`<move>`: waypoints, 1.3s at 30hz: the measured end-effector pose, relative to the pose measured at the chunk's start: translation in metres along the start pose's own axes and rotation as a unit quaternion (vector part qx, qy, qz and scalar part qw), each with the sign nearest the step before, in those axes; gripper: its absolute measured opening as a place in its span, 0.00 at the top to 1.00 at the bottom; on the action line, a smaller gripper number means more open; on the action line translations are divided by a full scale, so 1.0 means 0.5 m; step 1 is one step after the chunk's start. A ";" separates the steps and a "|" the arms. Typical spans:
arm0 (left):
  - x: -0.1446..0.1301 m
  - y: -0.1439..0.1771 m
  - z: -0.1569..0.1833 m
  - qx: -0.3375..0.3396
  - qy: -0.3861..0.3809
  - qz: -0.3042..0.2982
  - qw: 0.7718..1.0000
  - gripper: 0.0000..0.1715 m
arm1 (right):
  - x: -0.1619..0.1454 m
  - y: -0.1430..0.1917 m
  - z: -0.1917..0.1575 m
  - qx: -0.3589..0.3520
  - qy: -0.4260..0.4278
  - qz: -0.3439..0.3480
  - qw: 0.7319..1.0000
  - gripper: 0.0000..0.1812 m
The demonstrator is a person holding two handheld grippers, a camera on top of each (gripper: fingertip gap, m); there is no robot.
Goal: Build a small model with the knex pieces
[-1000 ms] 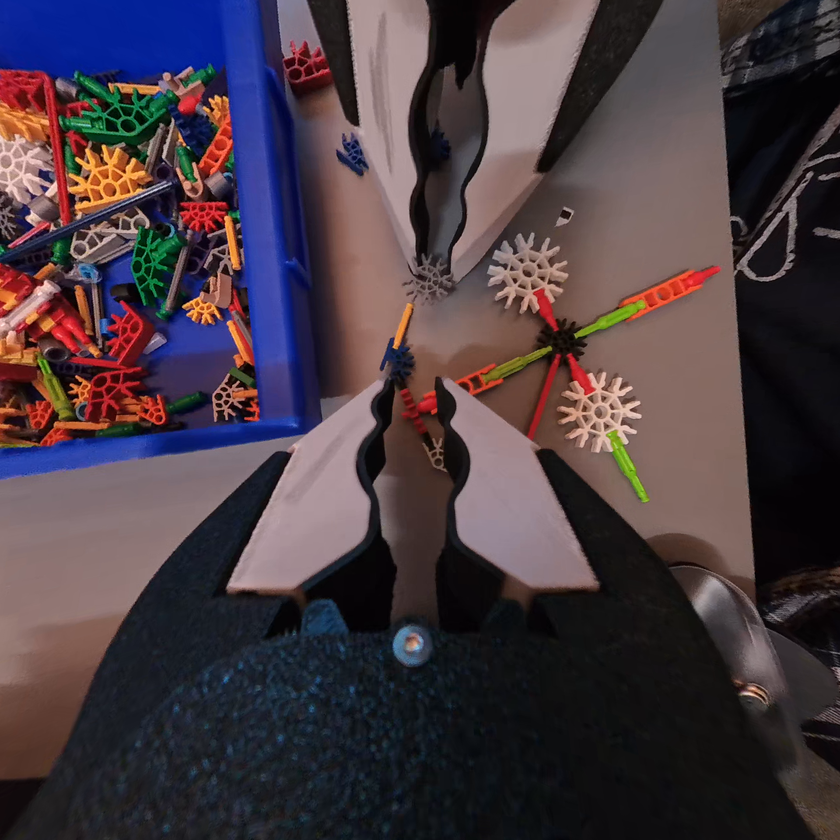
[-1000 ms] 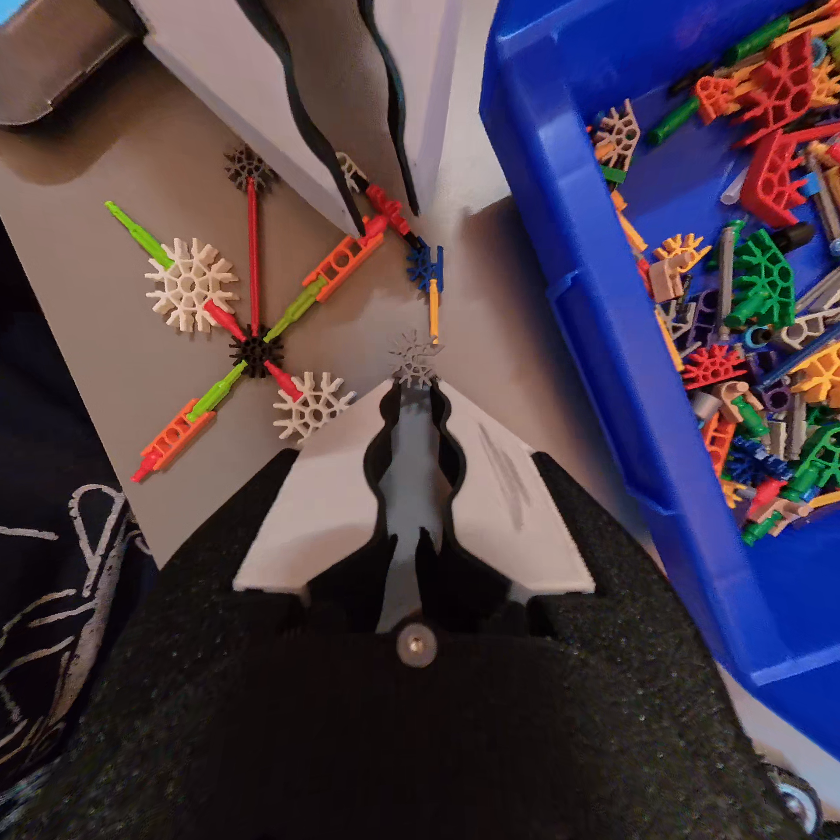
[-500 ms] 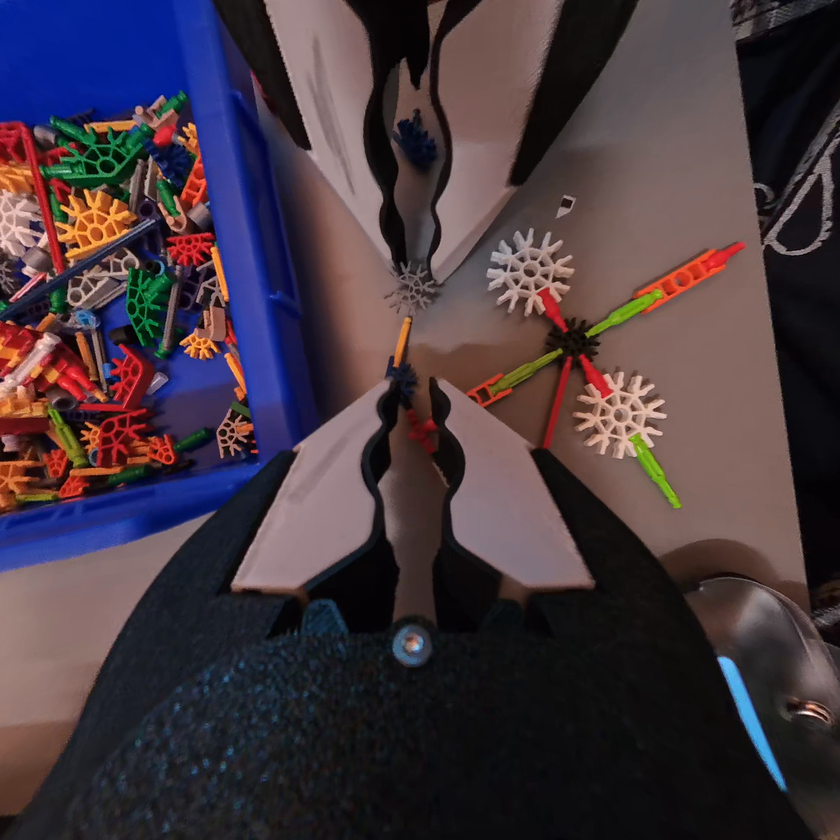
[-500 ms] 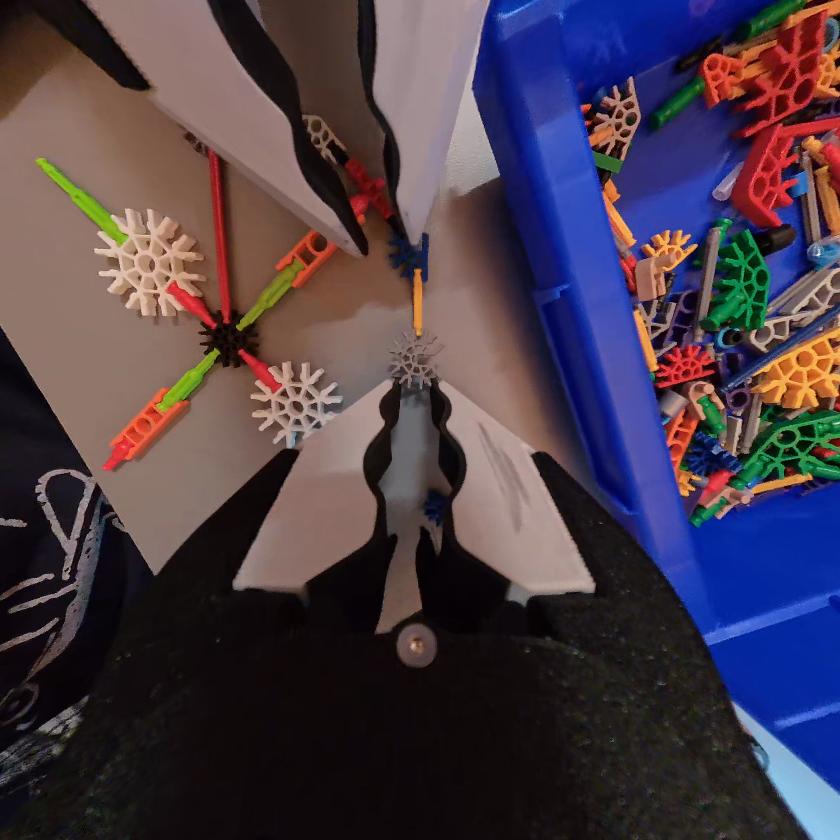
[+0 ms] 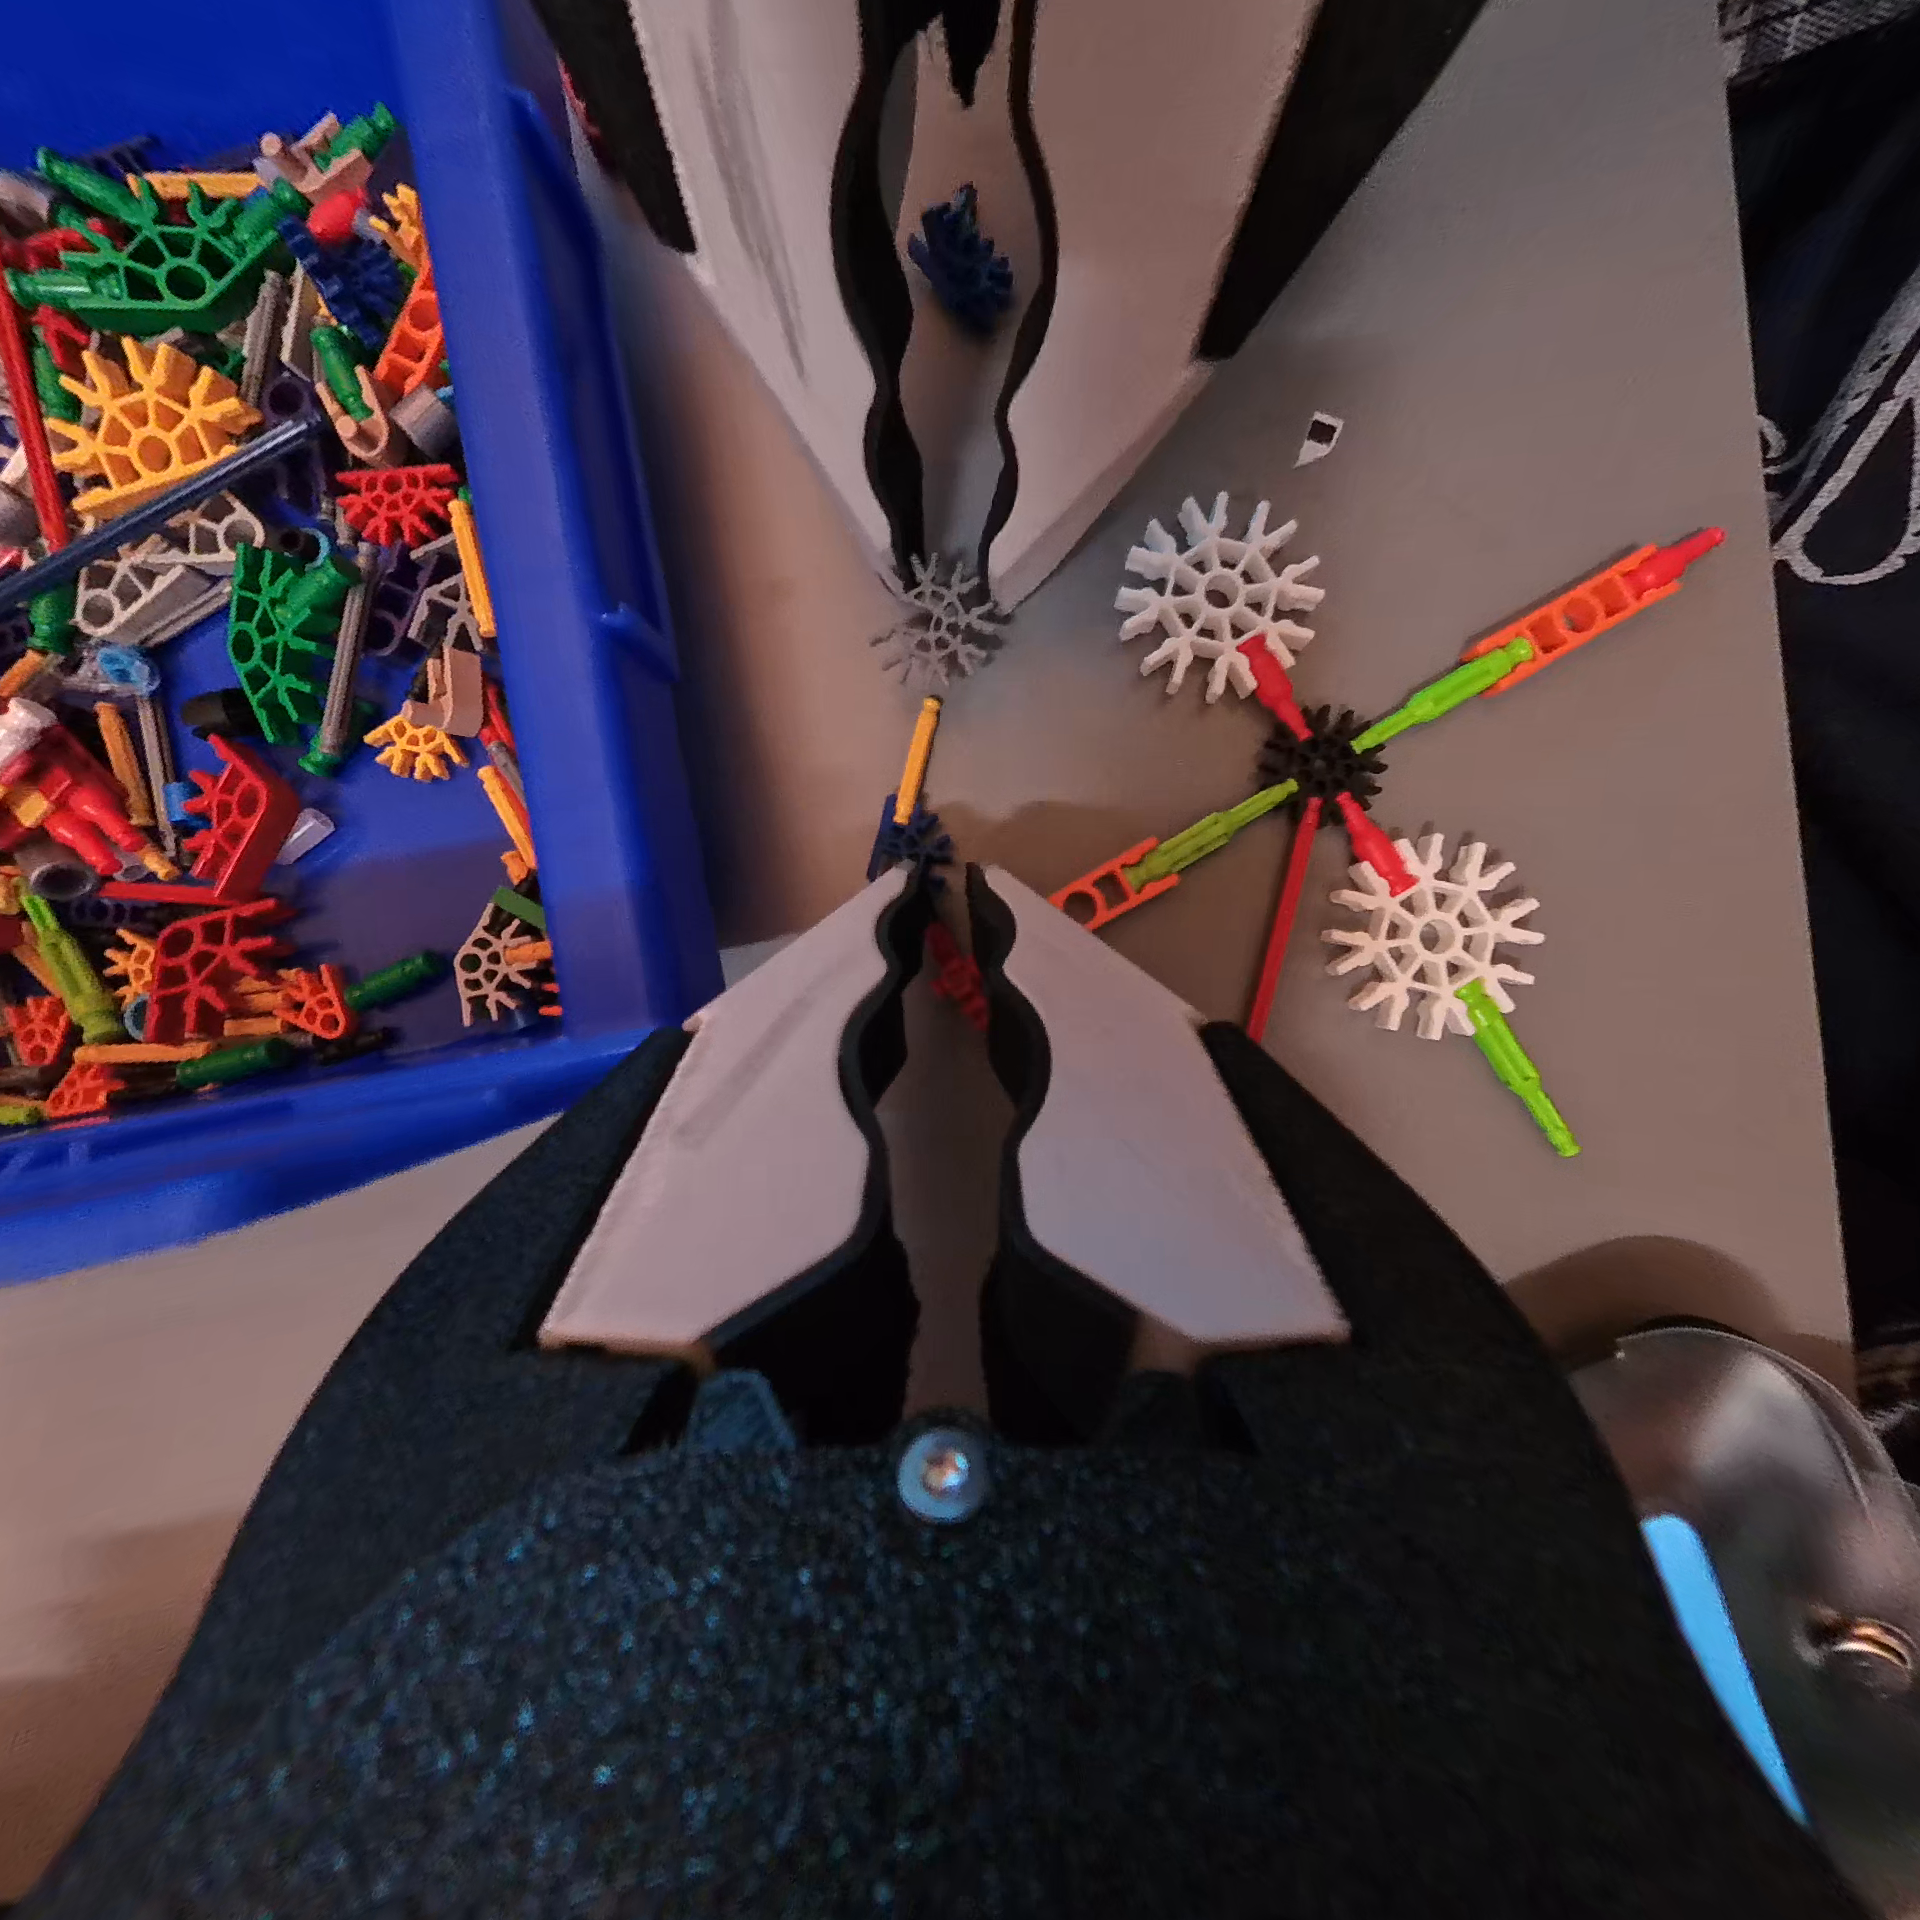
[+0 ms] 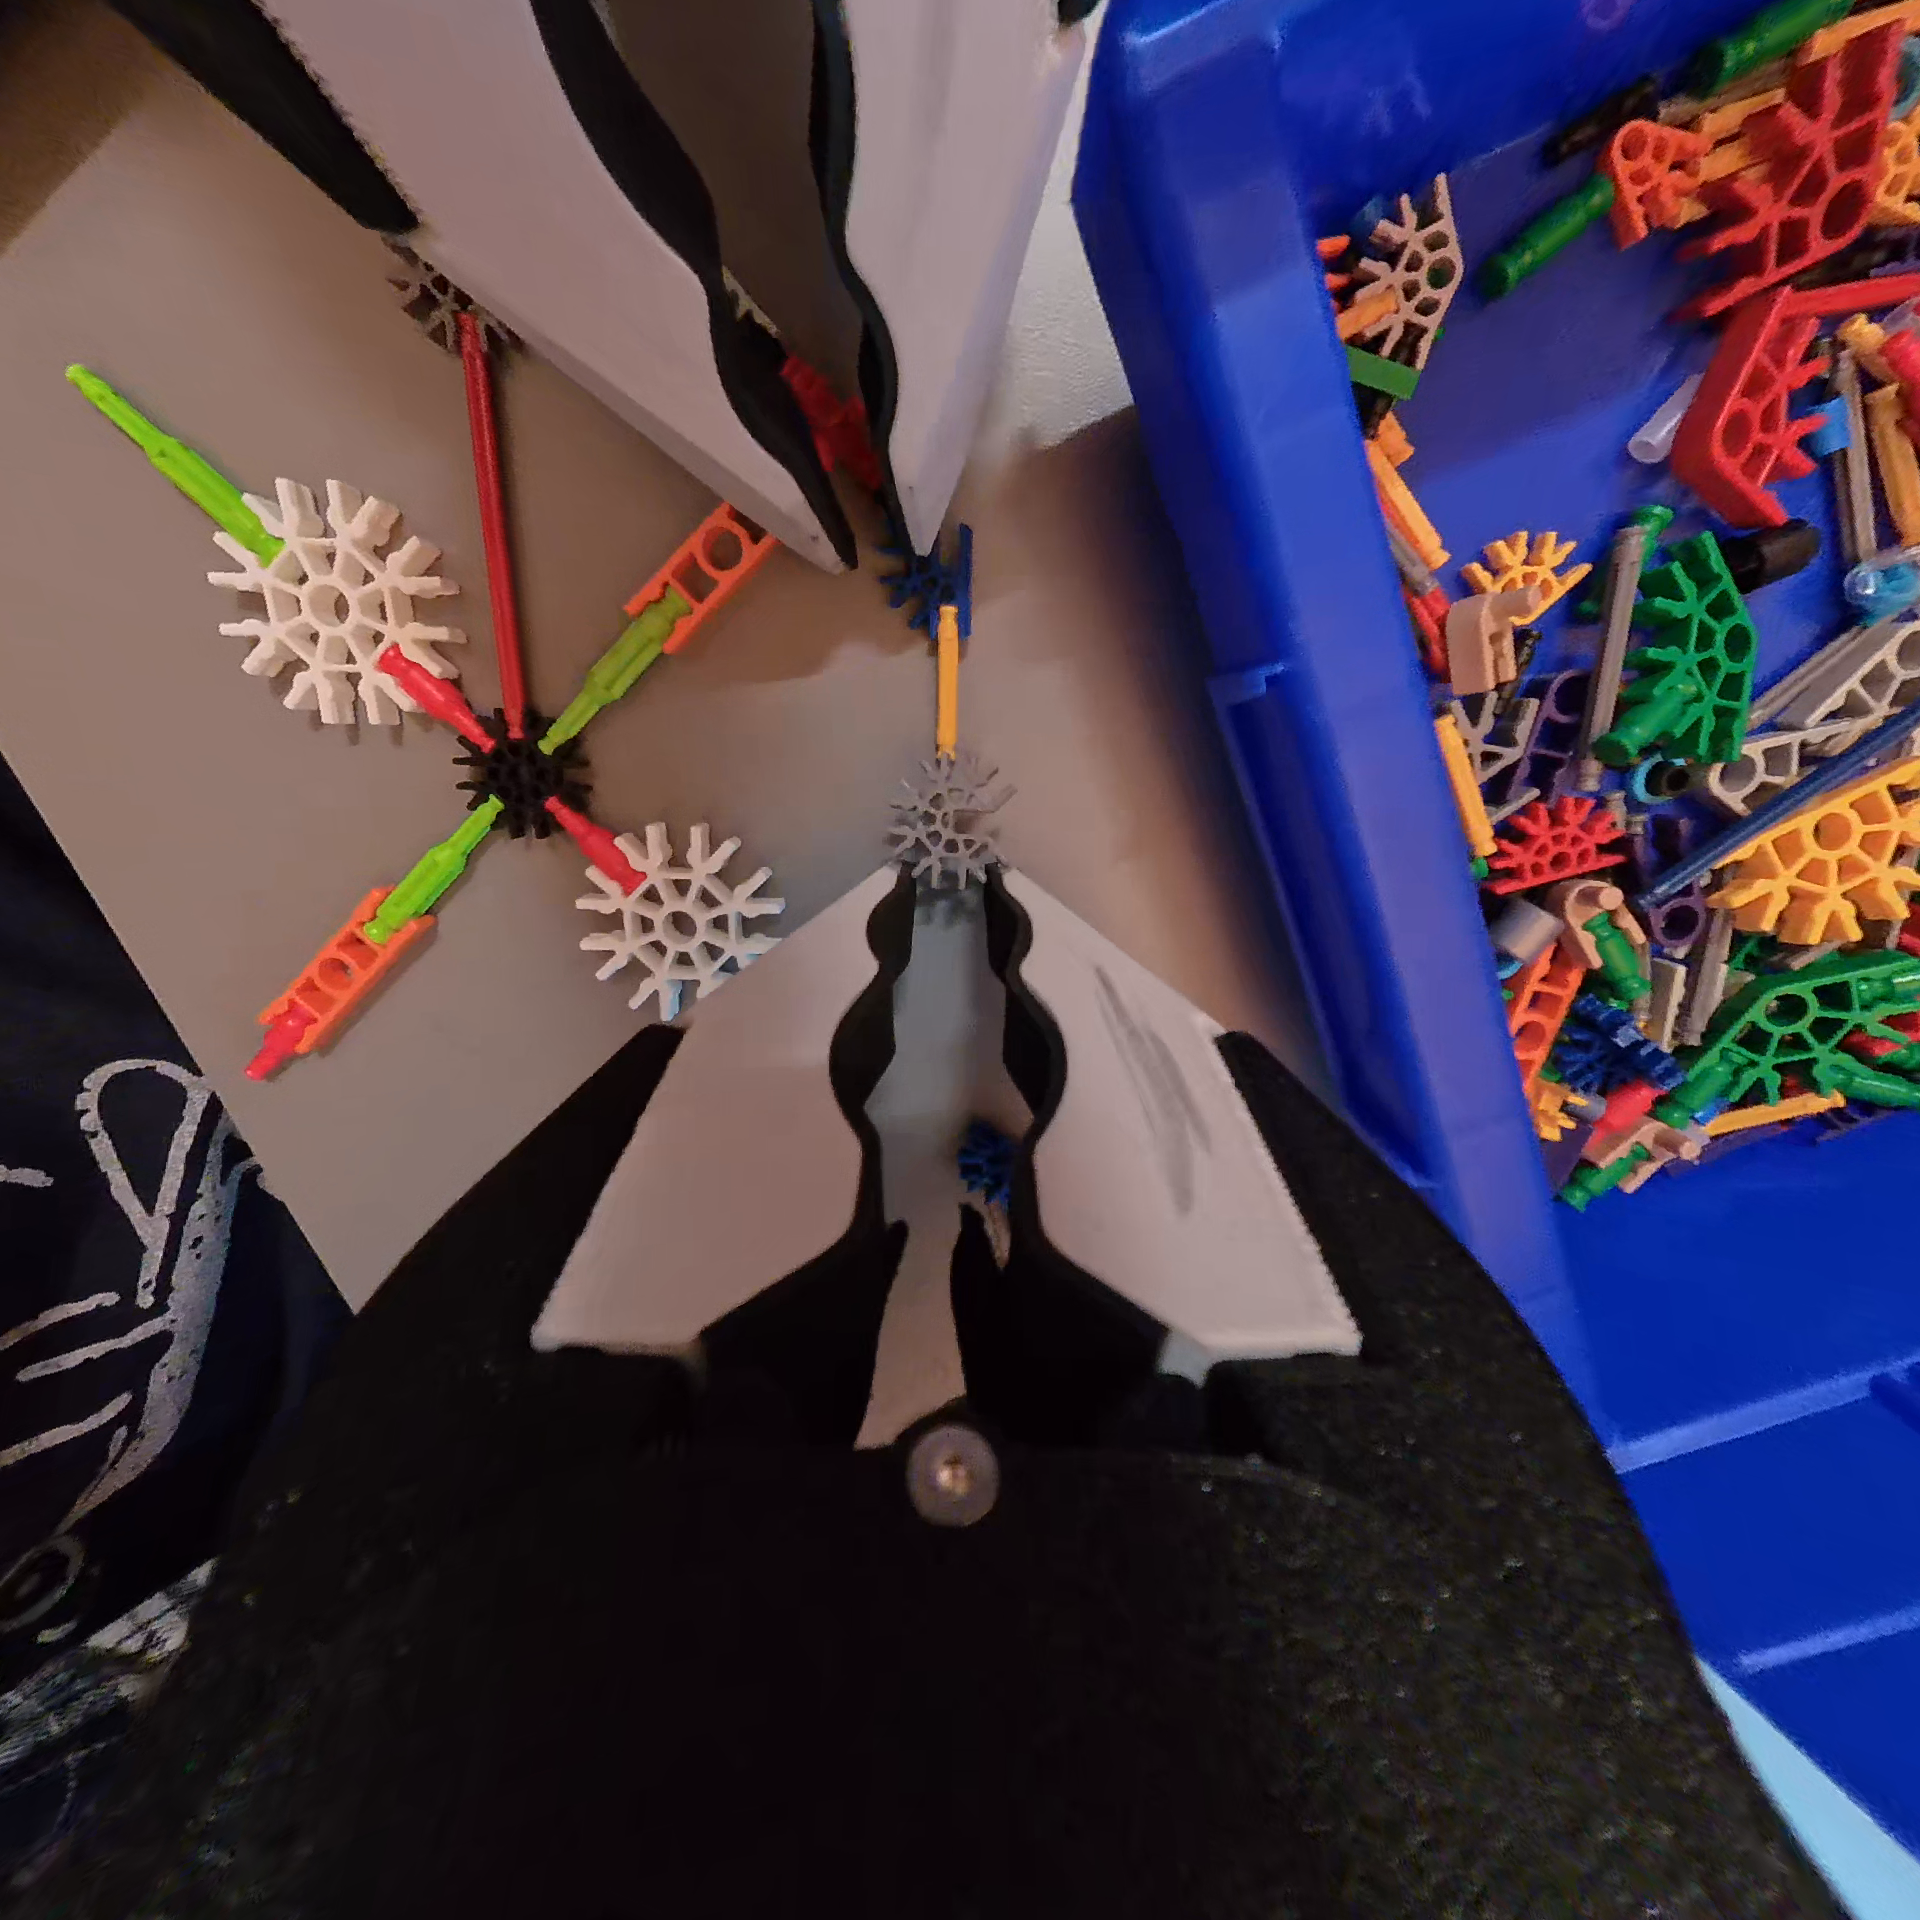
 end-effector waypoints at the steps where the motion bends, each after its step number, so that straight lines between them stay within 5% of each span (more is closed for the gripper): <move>1: 0.000 0.000 0.000 0.001 0.000 0.001 1.000 0.96 | -0.001 0.000 -0.001 0.001 0.000 -0.001 1.000 0.93; 17: 0.000 -0.001 0.003 0.001 -0.005 0.012 1.000 0.95 | -0.004 0.003 -0.006 -0.002 -0.012 0.001 1.000 0.87; 39: 0.000 -0.001 0.003 0.000 -0.006 0.008 1.000 0.94 | 0.013 0.000 -0.004 -0.034 0.004 0.066 0.997 0.90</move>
Point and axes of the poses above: each gripper's, where its closed fingertips meet, y back along the fingers, x out of its top, z = x × y across the jaws, the point moved 1 cm from there along y, back along the fingers, and after that the axes turned 5 degrees about -z, right-handed, at the moved point
